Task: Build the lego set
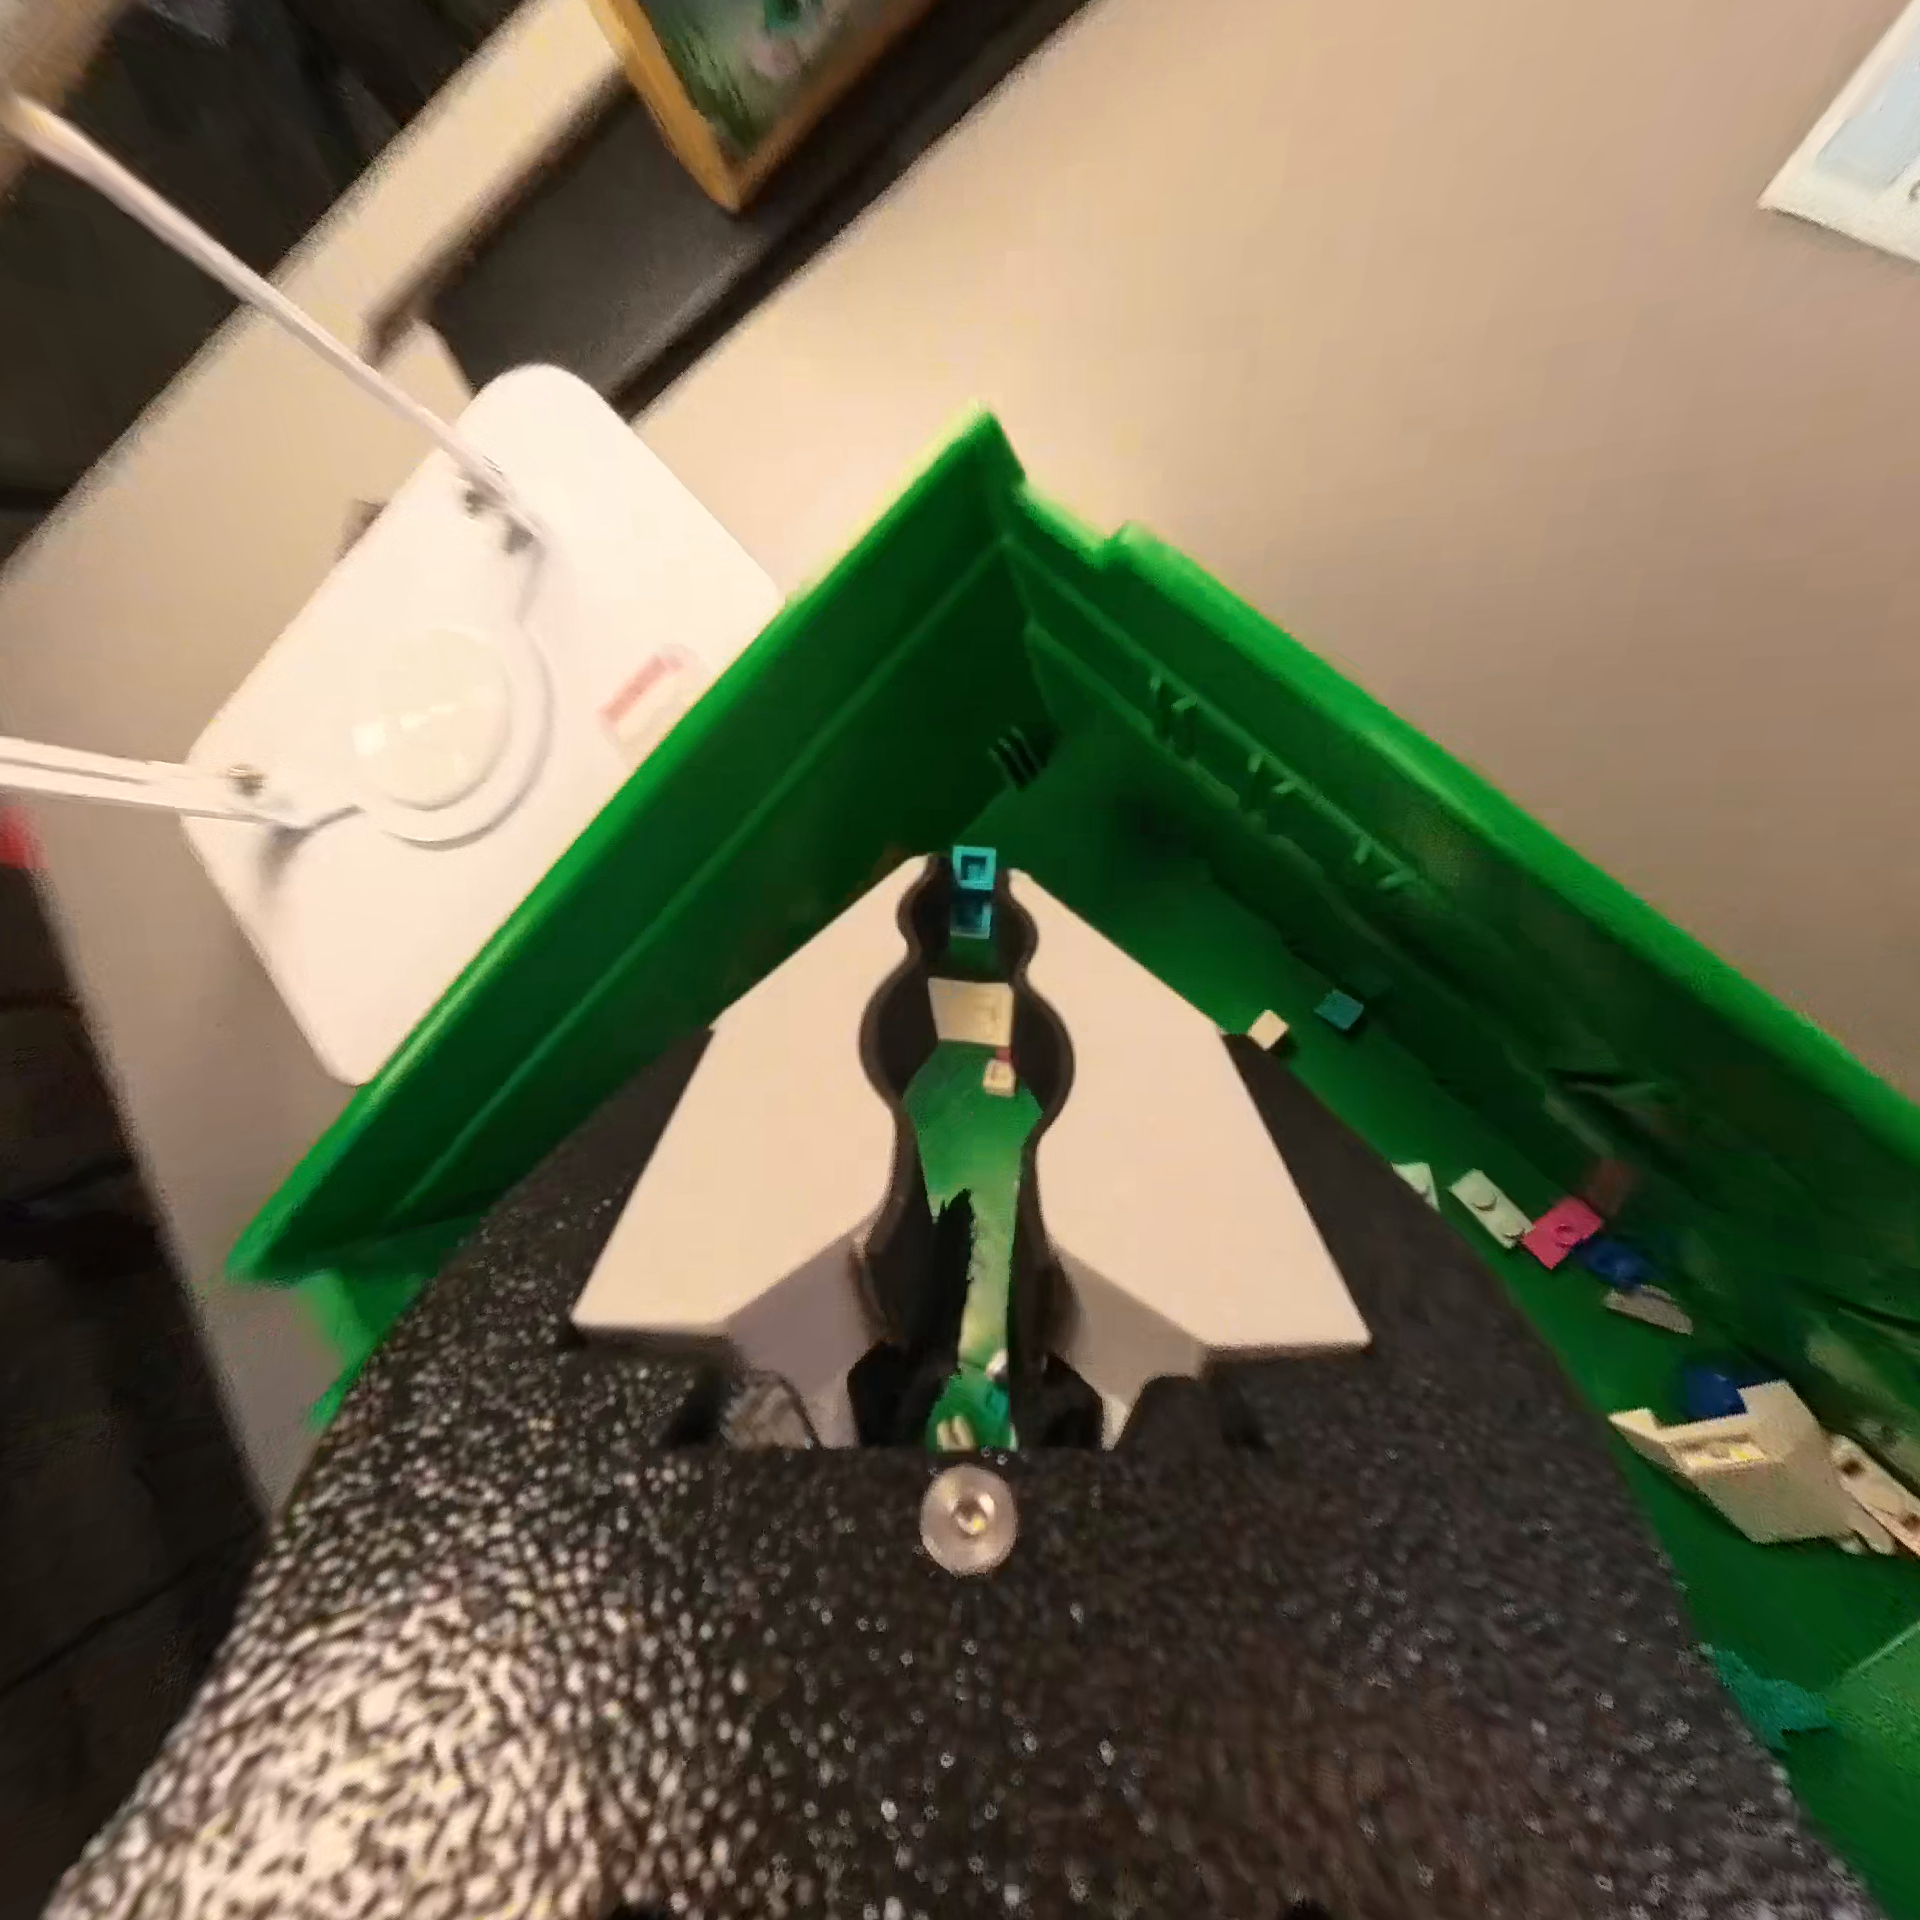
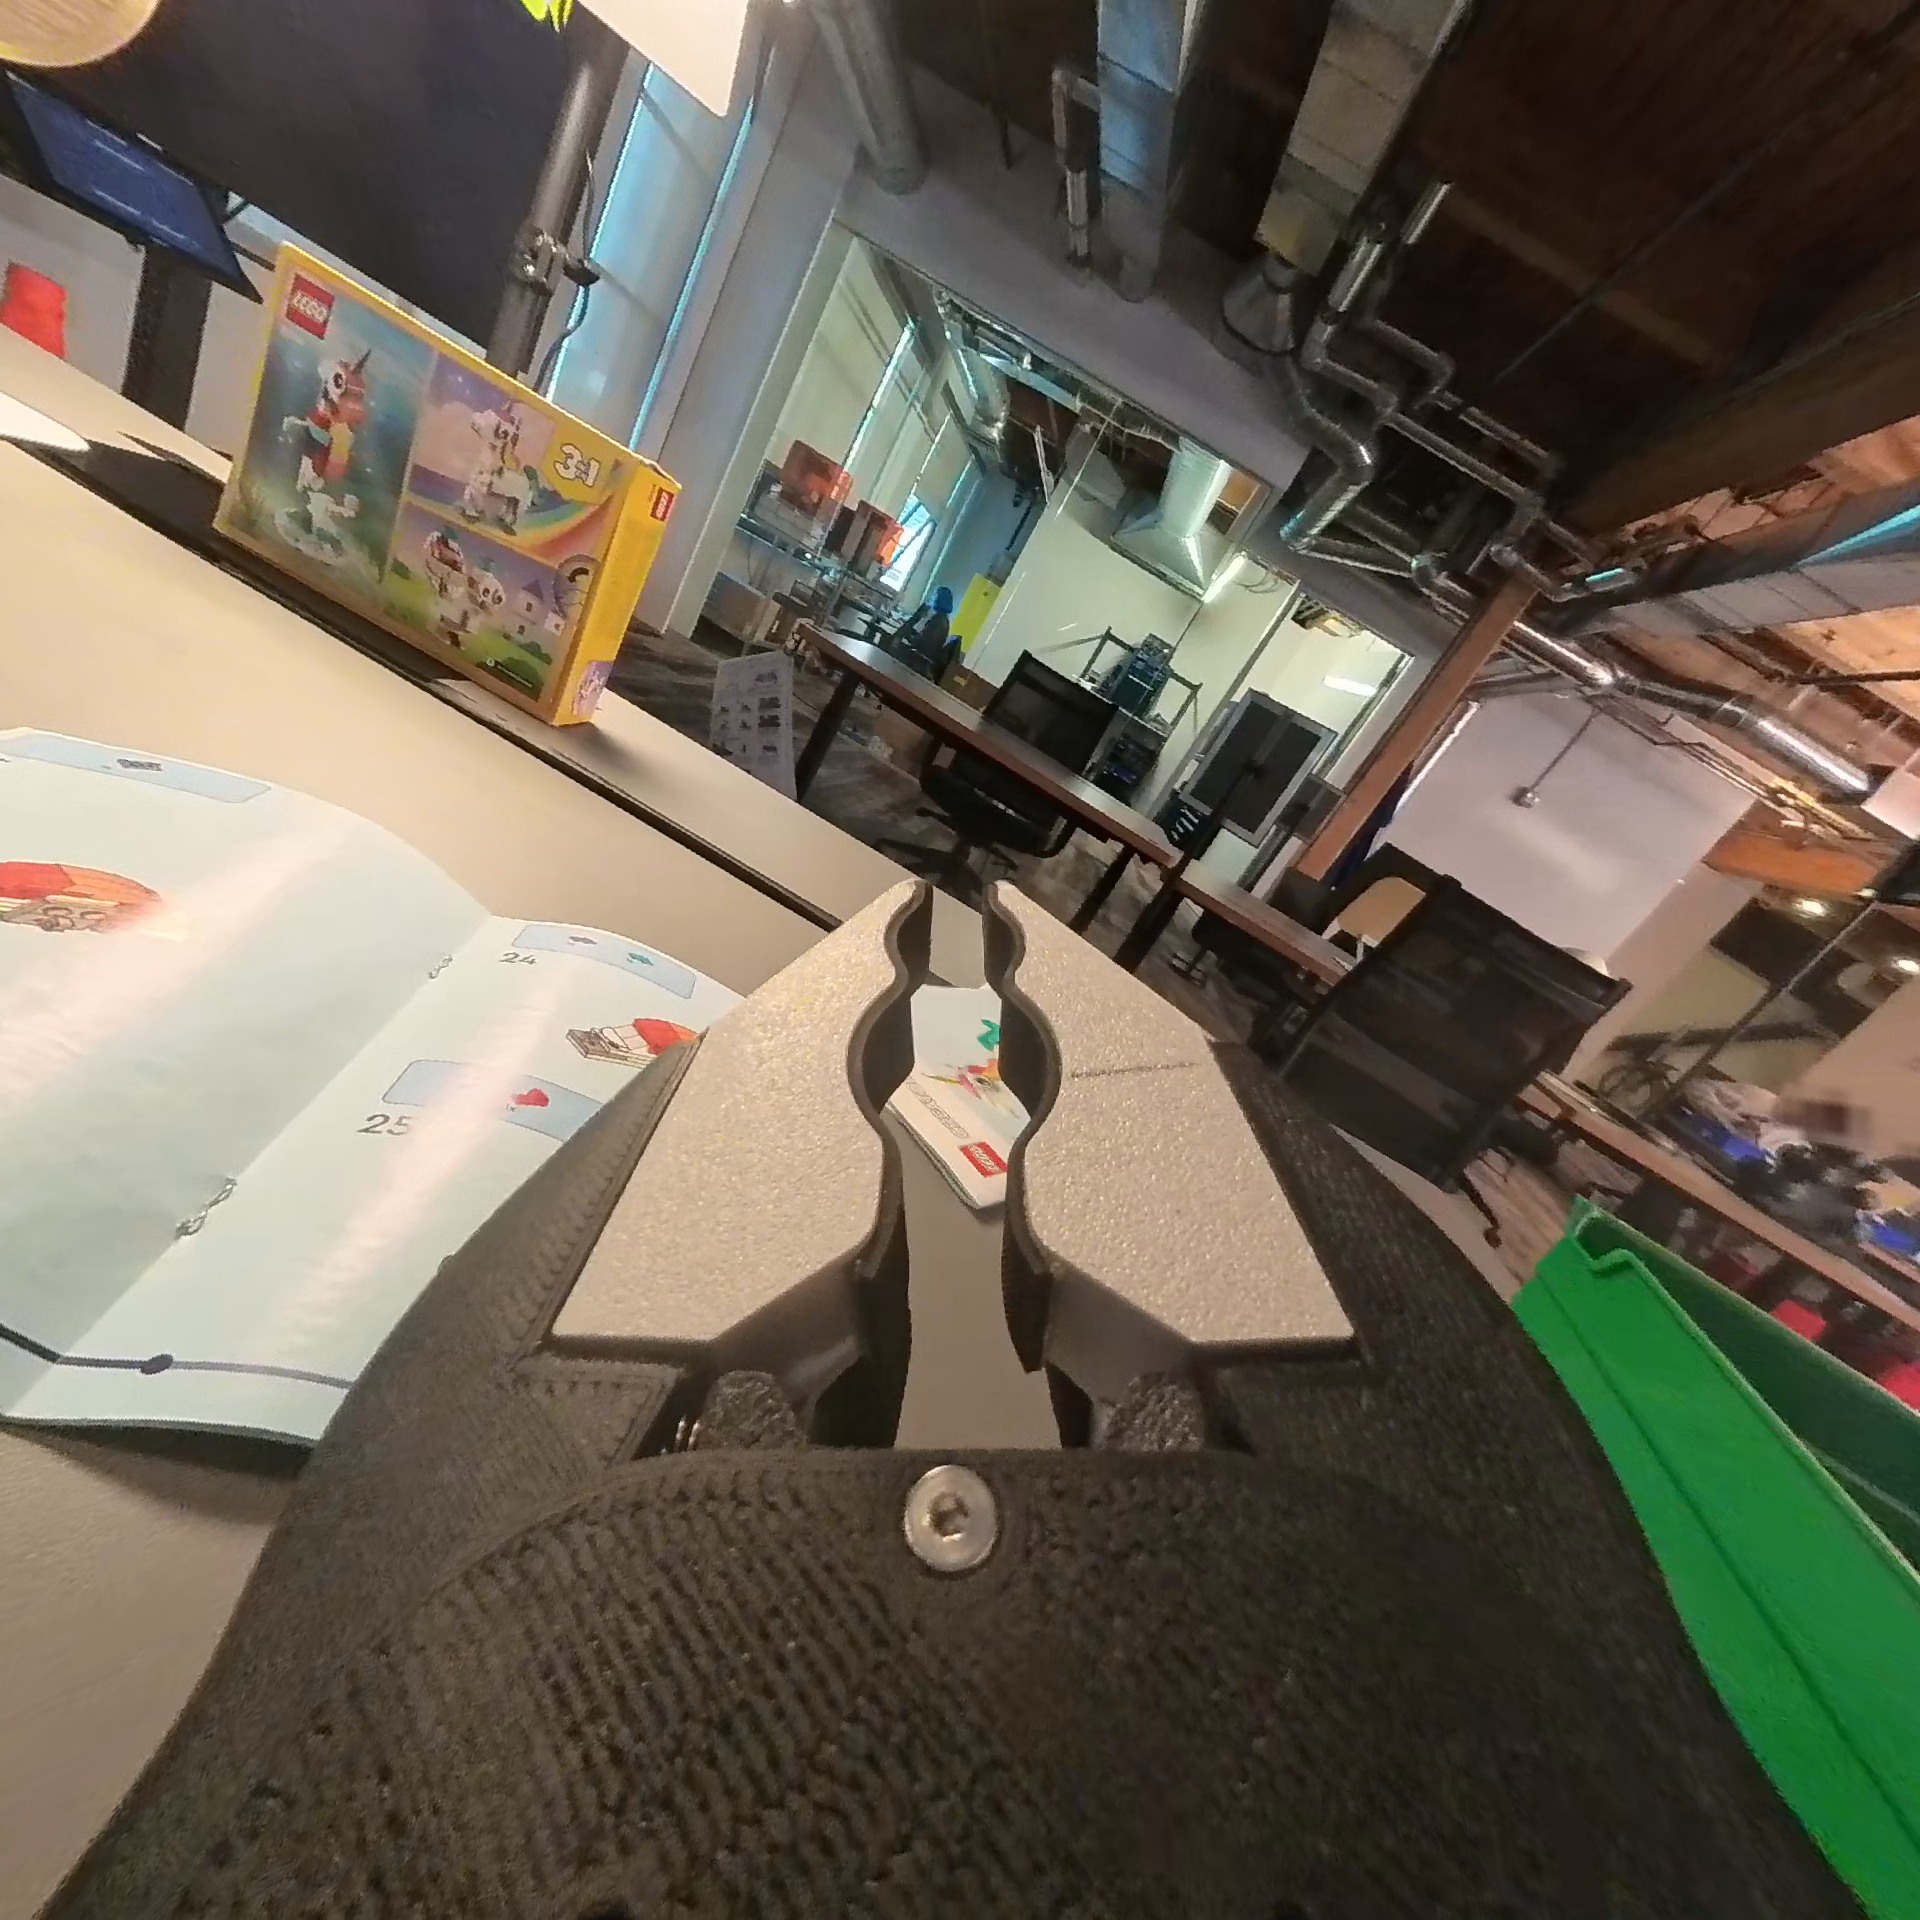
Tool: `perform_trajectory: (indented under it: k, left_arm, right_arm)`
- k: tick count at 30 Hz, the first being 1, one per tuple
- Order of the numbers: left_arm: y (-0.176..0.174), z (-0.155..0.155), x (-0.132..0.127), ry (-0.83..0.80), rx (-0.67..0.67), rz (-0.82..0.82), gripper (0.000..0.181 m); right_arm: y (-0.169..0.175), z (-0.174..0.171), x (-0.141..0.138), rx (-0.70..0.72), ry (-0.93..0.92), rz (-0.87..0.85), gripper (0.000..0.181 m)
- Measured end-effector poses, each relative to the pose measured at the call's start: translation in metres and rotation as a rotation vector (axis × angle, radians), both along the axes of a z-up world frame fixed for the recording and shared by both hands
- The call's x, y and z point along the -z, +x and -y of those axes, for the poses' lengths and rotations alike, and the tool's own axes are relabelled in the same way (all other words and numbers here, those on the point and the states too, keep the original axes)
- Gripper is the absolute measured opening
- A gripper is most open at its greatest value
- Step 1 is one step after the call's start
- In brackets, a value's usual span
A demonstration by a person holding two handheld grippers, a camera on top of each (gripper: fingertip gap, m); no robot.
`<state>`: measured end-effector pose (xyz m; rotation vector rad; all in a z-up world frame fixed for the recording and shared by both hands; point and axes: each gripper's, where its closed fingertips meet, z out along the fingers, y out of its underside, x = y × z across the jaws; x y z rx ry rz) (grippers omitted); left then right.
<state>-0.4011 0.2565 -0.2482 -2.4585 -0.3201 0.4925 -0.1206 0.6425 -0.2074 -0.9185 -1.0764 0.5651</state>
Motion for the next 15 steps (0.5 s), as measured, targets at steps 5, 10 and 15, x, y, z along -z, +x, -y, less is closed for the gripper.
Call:
perform_trajectory:
  k: [5, 10, 15]
  left_arm:
    - [0.034, 0.007, -0.086, 0.01, -0.048, -0.404, 0.005]
    - [0.149, -0.059, -0.122, 0.129, 0.173, -0.473, 0.005]
    - [0.27, -0.138, -0.06, 0.169, 0.477, -0.224, 0.006]
  right_arm:
    - [0.002, 0.0, -0.003, -0.025, -0.037, -0.03, 0.008]
    - [0.01, -0.008, -0.009, -0.024, -0.106, -0.09, 0.009]
    - [0.017, -0.02, -0.013, 0.009, -0.153, -0.134, 0.01]
